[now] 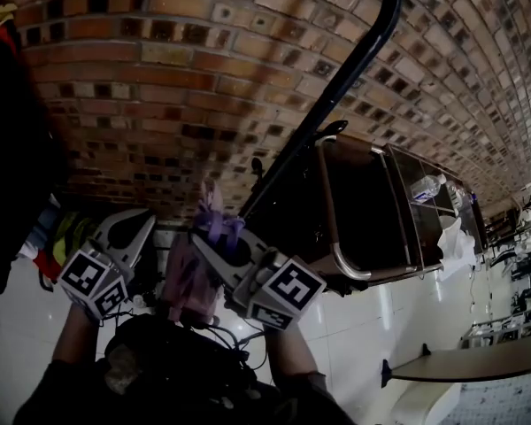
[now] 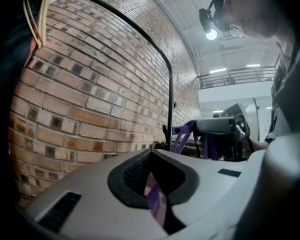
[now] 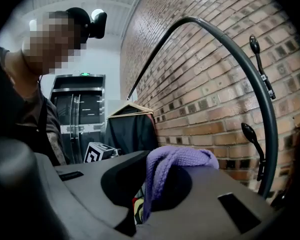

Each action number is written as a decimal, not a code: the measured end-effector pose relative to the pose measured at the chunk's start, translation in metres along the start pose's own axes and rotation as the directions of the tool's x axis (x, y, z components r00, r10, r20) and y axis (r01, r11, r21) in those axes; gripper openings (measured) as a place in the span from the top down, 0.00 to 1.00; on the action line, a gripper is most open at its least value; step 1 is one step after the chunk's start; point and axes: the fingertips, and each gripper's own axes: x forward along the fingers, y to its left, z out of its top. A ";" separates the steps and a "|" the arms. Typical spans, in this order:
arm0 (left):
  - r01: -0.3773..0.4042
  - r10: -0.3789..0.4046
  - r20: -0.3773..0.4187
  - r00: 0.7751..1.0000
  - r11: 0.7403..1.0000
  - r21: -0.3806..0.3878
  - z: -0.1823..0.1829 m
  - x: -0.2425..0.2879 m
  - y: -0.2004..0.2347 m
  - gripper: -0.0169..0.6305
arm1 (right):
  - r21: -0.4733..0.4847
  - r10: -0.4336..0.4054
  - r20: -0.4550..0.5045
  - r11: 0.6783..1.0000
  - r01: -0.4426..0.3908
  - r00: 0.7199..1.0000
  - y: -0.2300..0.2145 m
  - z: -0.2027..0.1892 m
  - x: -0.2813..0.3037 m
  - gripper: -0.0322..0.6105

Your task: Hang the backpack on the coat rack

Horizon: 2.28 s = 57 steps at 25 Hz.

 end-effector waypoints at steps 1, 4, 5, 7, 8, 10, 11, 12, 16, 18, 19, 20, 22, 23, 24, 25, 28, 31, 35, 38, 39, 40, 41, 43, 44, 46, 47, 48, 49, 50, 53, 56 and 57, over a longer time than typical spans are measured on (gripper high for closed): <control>0.003 -0.003 0.000 1.000 1.000 0.001 0.001 0.006 0.006 0.92 | -0.002 0.000 0.002 1.000 0.000 1.000 -0.008 0.004 0.005 0.95; 0.013 -0.013 -0.004 1.000 1.000 -0.011 0.001 0.021 0.024 0.92 | 0.010 -0.015 0.007 1.000 0.015 1.000 -0.034 0.014 0.018 0.95; 0.017 -0.017 -0.007 1.000 1.000 -0.010 0.000 0.025 0.028 0.92 | 0.016 -0.021 0.009 1.000 0.021 1.000 -0.041 0.017 0.020 0.95; 0.028 -0.028 -0.015 0.999 1.000 0.000 0.000 0.033 0.037 0.92 | 0.020 -0.035 0.021 0.999 0.035 0.999 -0.054 0.027 0.024 0.95; 0.033 -0.033 -0.018 0.999 0.999 0.000 0.000 0.038 0.041 0.92 | 0.015 -0.040 0.031 0.999 0.040 0.999 -0.059 0.033 0.025 0.95; 0.040 -0.040 -0.019 0.999 0.999 -0.006 0.003 0.052 0.049 0.92 | -0.002 -0.046 0.045 0.999 0.046 0.998 -0.072 0.045 0.028 0.95; 0.044 -0.044 -0.018 0.999 0.999 -0.010 0.006 0.062 0.053 0.92 | -0.011 -0.049 0.047 0.999 0.049 0.998 -0.081 0.051 0.029 0.95; 0.049 -0.049 -0.019 0.999 0.999 -0.012 0.007 0.072 0.057 0.92 | -0.019 -0.052 0.046 0.998 0.053 0.998 -0.090 0.055 0.030 0.95; 0.083 -0.083 -0.027 0.996 0.996 -0.014 0.011 0.096 0.059 0.92 | -0.042 -0.075 0.055 0.996 0.077 0.996 -0.112 0.070 0.029 0.95; 0.083 -0.084 -0.031 0.996 0.996 -0.016 0.011 0.093 0.061 0.92 | -0.044 -0.084 0.066 0.995 0.087 0.994 -0.112 0.074 0.029 0.95; 0.080 -0.080 -0.032 0.996 0.997 -0.015 0.011 0.091 0.063 0.92 | -0.042 -0.088 0.070 0.995 0.092 0.994 -0.111 0.076 0.030 0.95; 0.078 -0.078 -0.031 0.996 0.997 -0.014 0.010 0.089 0.064 0.92 | -0.042 -0.093 0.076 0.994 0.096 0.993 -0.110 0.077 0.029 0.95; 0.072 -0.073 -0.029 0.997 0.997 -0.015 0.009 0.088 0.066 0.92 | -0.040 -0.105 0.092 0.993 0.109 0.990 -0.112 0.080 0.028 0.95; 0.068 -0.068 -0.027 0.997 0.998 -0.018 0.008 0.089 0.067 0.92 | -0.037 -0.113 0.101 0.992 0.117 0.989 -0.115 0.081 0.026 0.95; 0.062 -0.063 -0.023 0.998 0.998 -0.021 0.007 0.091 0.069 0.92 | -0.031 -0.123 0.108 0.991 0.127 0.987 -0.119 0.081 0.023 0.95; 0.057 -0.058 -0.017 0.998 0.998 -0.025 0.007 0.093 0.069 0.92 | -0.023 -0.134 0.114 0.990 0.137 0.984 -0.124 0.081 0.020 0.95; 0.046 -0.047 -0.018 0.999 0.998 -0.035 0.007 0.101 0.065 0.92 | 0.008 -0.162 0.121 0.987 0.162 0.979 -0.137 0.078 0.008 0.95; 0.035 -0.036 -0.027 0.999 0.999 -0.041 0.005 0.107 0.062 0.92 | 0.003 -0.177 0.112 0.984 0.178 0.978 -0.143 0.071 0.001 0.95; 0.037 -0.039 -0.036 0.999 0.998 -0.043 0.002 0.112 0.054 0.92 | 0.042 -0.181 0.109 0.983 0.177 0.977 -0.145 0.057 -0.005 0.95; 0.046 -0.048 -0.044 0.998 0.998 -0.037 0.000 0.114 0.049 0.92 | 0.095 -0.193 0.096 0.978 0.184 0.976 -0.146 0.043 -0.007 0.95; 0.047 -0.049 -0.046 0.998 0.998 -0.037 0.000 0.114 0.047 0.92 | 0.111 -0.198 0.094 0.976 0.188 0.976 -0.147 0.039 -0.009 0.95; 0.047 -0.049 -0.048 0.998 0.998 -0.037 -0.001 0.115 0.046 0.92 | 0.124 -0.203 0.093 0.974 0.191 0.975 -0.148 0.035 -0.010 0.95; 0.046 -0.048 -0.051 0.998 0.998 -0.037 -0.001 0.116 0.046 0.92 | 0.134 -0.207 0.095 0.972 0.193 0.974 -0.149 0.033 -0.012 0.95; 0.045 -0.047 -0.059 0.997 0.998 -0.037 -0.003 0.116 0.044 0.92 | 0.140 -0.210 0.104 0.971 0.194 0.972 -0.151 0.031 -0.016 0.95; 0.045 -0.047 -0.061 0.997 0.998 -0.036 -0.004 0.117 0.043 0.92 | 0.137 -0.212 0.107 0.971 0.197 0.971 -0.152 0.029 -0.018 0.95; 0.049 -0.051 -0.064 0.997 0.998 -0.036 -0.005 0.117 0.040 0.92 | 0.133 -0.222 0.108 0.969 0.207 0.969 -0.154 0.025 -0.021 0.95; 0.051 -0.054 -0.066 0.996 0.998 -0.037 -0.006 0.118 0.038 0.92 | 0.134 -0.229 0.105 0.967 0.215 0.968 -0.154 0.021 -0.023 0.95; 0.054 -0.057 -0.068 0.996 0.998 -0.038 -0.007 0.118 0.037 0.92 | 0.136 -0.238 0.101 0.965 0.223 0.966 -0.155 0.017 -0.025 0.95; 0.057 -0.060 -0.071 0.996 0.998 -0.039 -0.008 0.119 0.035 0.92 | 0.138 -0.245 0.093 0.963 0.231 0.965 -0.155 0.014 -0.026 0.95; 0.061 -0.063 -0.074 0.995 0.997 -0.039 -0.009 0.119 0.033 0.92 | 0.140 -0.250 0.083 0.961 0.237 0.965 -0.155 0.010 -0.028 0.95; 0.069 -0.072 -0.082 0.994 0.997 -0.037 -0.011 0.121 0.028 0.91 | 0.135 -0.245 0.061 0.963 0.235 0.968 -0.150 0.004 -0.031 0.95; 0.077 -0.080 -0.082 0.993 0.996 -0.036 -0.012 0.122 0.022 0.92 | 0.114 -0.250 0.047 0.963 0.244 0.967 -0.150 -0.002 -0.034 0.95; 0.080 -0.083 -0.082 0.993 0.996 -0.035 -0.013 0.122 0.021 0.92 | 0.111 -0.256 0.042 0.962 0.250 0.966 -0.150 -0.006 -0.035 0.95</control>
